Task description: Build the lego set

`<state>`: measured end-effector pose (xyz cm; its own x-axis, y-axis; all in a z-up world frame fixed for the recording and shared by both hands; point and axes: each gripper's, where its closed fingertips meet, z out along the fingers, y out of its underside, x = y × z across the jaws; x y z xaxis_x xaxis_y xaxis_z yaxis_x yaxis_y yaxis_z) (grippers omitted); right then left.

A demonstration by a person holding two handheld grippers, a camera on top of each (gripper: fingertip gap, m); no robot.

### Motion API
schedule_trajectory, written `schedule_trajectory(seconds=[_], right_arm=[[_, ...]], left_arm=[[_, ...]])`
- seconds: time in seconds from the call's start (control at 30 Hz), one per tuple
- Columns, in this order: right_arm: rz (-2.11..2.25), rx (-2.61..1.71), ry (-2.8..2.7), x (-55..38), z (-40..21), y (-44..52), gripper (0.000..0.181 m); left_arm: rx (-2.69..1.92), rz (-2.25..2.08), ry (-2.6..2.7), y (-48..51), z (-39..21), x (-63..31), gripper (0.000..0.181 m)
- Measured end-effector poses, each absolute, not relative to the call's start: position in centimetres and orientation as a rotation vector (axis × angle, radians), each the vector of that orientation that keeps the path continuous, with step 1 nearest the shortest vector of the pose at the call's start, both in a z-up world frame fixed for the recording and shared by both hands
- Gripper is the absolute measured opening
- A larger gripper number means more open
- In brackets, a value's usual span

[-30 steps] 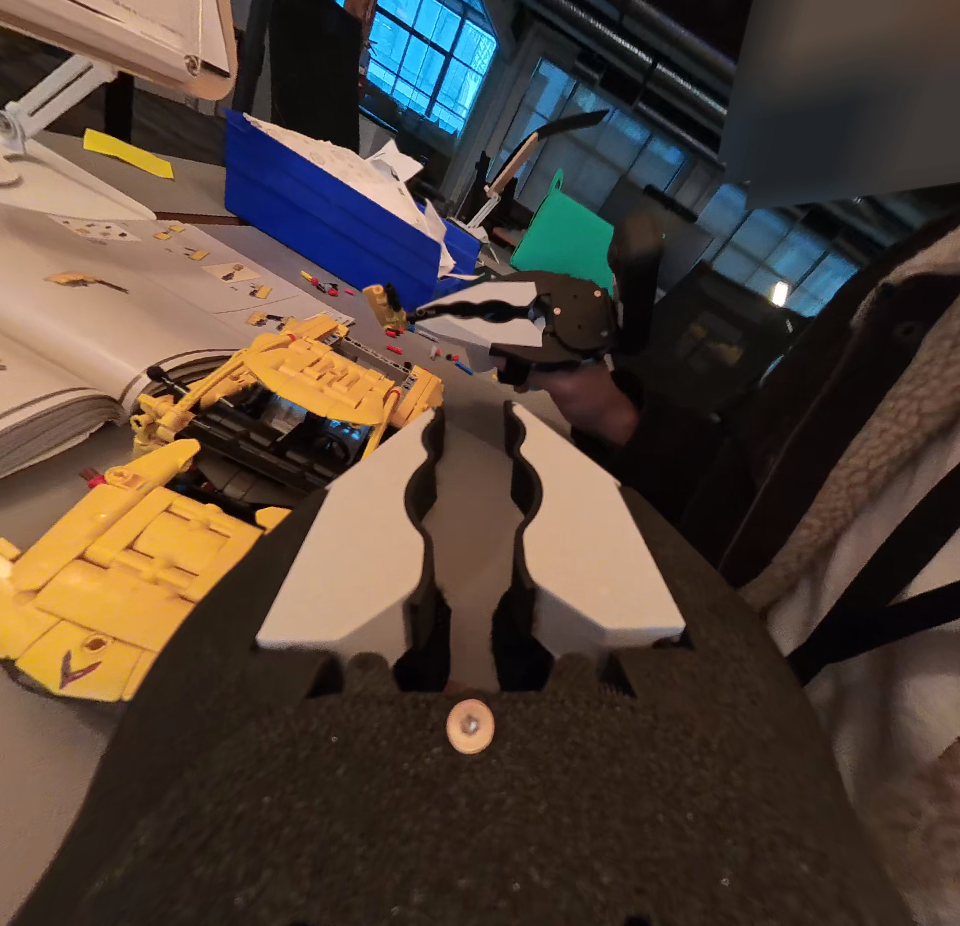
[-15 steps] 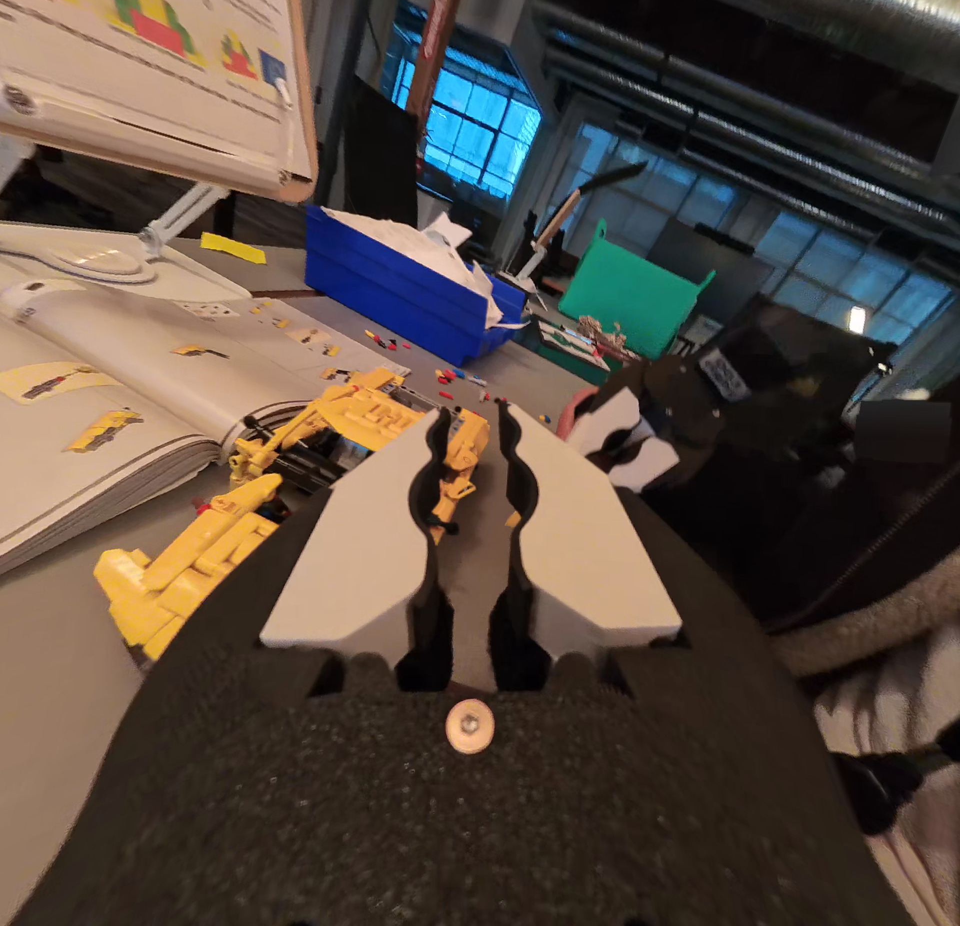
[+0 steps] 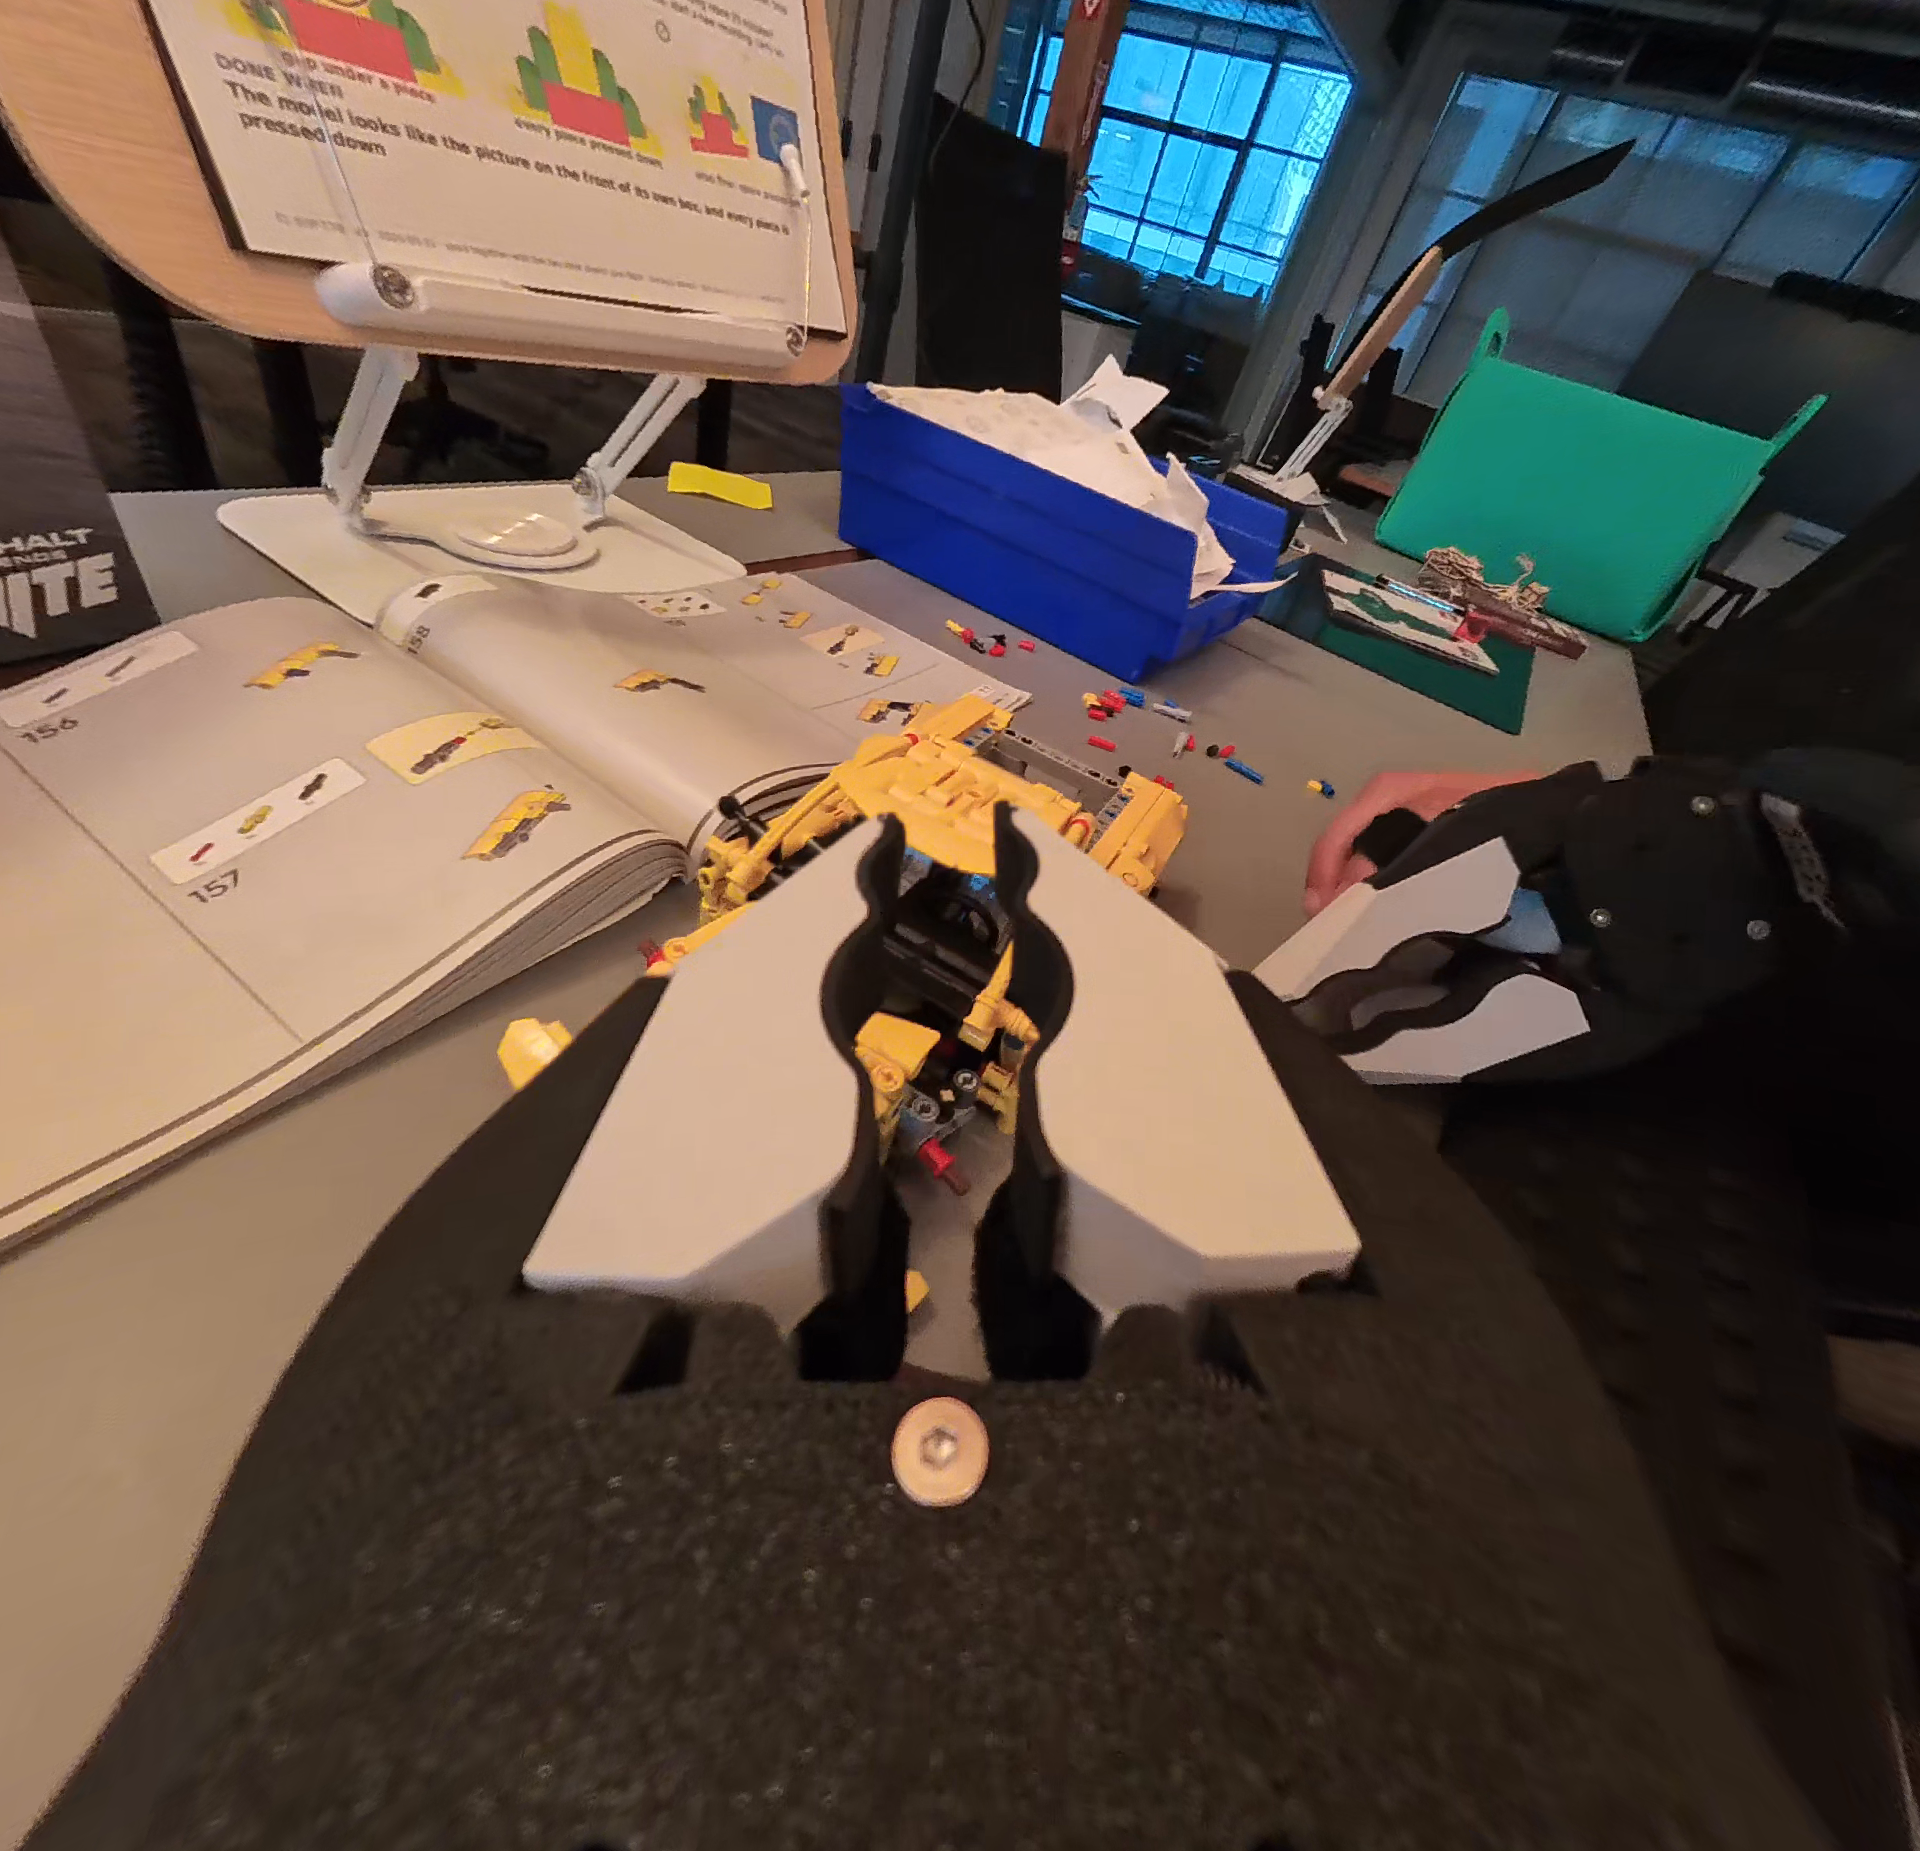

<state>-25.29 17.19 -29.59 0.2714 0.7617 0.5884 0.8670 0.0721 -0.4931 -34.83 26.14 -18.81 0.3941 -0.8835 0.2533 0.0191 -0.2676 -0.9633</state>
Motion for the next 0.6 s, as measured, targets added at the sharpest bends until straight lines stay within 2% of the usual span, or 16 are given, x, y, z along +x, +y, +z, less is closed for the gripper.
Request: schedule_trajectory(seconds=[0.27,0.37,0.47,0.53,0.6], right_arm=[[0.225,-1.830,-1.280,-25.3,-27.8,16.1,0.036],[0.150,-1.918,-0.920,-19.3,-25.3,19.6,0.033],[-0.055,-2.179,-0.347,-8.3,-27.0,22.9,0.034],[0.140,-2.282,-0.219,-7.9,-28.4,22.8,0.038],[0.147,-2.302,-0.182,-7.7,-28.7,22.8,0.039]], left_arm=[[-1.611,-1.119,0.758,25.9,-18.8,-35.0,0.017],[-1.609,-1.144,0.751,25.6,-18.7,-34.9,0.016],[-1.618,-1.161,0.771,25.1,-18.9,-34.5,0.016],[-1.618,-1.166,0.797,24.6,-19.1,-34.2,0.016],[-1.614,-1.159,0.824,24.2,-19.2,-33.8,0.017]])
